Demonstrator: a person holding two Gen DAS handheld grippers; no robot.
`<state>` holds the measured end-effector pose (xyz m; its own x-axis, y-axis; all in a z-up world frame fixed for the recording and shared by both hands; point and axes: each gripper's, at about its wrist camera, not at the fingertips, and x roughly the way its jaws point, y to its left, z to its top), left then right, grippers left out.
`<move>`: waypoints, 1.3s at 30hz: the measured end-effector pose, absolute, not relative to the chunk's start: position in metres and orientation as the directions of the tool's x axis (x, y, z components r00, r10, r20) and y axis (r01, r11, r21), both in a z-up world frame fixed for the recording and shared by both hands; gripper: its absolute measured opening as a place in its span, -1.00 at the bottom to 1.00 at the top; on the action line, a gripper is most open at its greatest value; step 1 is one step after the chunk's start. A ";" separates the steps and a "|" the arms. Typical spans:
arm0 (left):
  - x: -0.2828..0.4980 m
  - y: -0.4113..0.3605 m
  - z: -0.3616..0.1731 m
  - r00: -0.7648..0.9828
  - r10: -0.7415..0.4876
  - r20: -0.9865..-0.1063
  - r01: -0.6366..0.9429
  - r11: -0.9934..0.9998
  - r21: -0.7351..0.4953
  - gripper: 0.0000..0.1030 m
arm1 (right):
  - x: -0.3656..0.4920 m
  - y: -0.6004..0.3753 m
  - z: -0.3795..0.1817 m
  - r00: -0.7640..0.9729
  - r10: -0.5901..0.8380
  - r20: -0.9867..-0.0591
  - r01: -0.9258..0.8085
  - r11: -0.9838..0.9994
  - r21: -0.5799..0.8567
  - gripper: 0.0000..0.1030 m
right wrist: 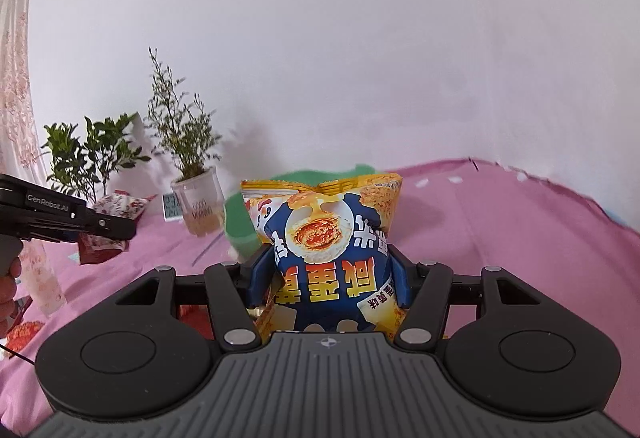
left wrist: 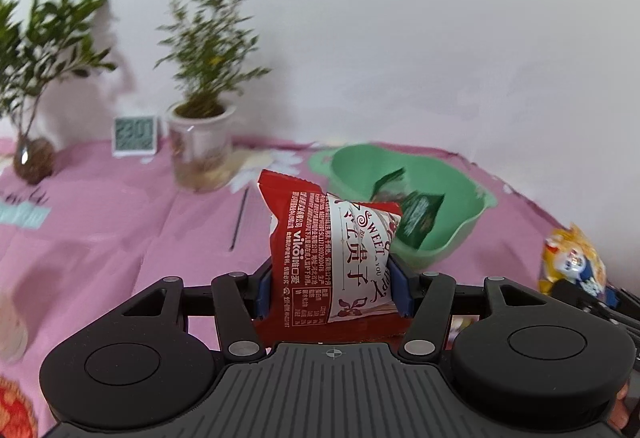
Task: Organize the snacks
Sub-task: 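Lift both packets over the green bowl and open both grippers, then return left gripper to the pile and grasp the red Biscuit packet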
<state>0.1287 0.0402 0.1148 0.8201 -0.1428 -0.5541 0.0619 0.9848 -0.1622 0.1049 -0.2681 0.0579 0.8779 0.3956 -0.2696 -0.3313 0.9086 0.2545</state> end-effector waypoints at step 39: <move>0.273 -0.030 0.099 0.755 -0.347 -0.556 0.250 0.937 -0.245 1.00 | 0.255 -0.272 0.066 0.835 0.508 -0.213 -0.372 0.805 0.462 0.62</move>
